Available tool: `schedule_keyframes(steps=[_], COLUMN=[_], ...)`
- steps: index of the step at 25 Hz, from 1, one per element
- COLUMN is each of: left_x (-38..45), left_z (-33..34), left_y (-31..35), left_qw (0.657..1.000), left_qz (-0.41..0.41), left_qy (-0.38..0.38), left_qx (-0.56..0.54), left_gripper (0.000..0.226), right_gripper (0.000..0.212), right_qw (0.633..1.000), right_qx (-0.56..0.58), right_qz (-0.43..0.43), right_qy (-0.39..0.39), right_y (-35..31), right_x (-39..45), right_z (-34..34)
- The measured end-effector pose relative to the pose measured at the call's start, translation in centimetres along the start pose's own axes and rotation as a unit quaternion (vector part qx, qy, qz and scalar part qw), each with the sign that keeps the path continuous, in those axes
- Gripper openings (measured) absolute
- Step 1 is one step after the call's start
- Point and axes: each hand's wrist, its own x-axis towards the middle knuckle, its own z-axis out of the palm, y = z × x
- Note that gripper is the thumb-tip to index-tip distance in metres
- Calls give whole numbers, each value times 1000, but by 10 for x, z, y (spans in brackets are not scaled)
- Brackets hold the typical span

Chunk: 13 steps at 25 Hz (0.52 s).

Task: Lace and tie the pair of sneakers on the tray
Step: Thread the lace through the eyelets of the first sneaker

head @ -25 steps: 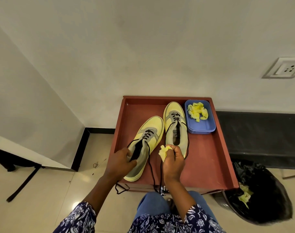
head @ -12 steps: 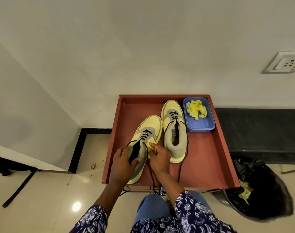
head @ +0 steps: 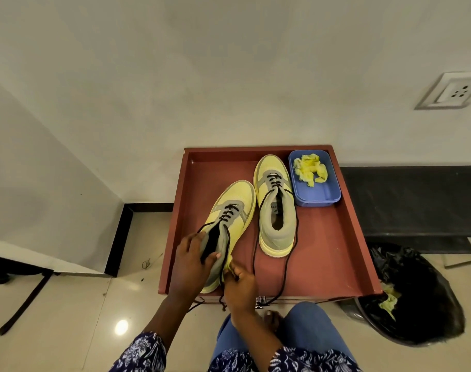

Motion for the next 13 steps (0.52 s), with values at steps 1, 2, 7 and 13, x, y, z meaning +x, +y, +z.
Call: schedule_keyframes(steps=[1,2,7,13], left_x=[0,-1,0,-1], left_z=[0,1,2,1], left_y=[0,-1,-4,-5], left_qw=[1000,1000,1000,1000], left_qz=[-1,-1,12,27], left_qy=[-2,-4,-5,-16], left_qx=[-3,-7,-13,0], left_gripper=[61,61,62,62], right_gripper=[17,18,26,21], right_qw=[1000,1000,993,986], right_qx=[-8,-8,4,-67], right_qz=[15,30,115,101], right_qy=[2,4,39,114], right_y=[-1,-2,-21,-55], right_x=[3,7,43,75], right_z=[0,-1,0,-2])
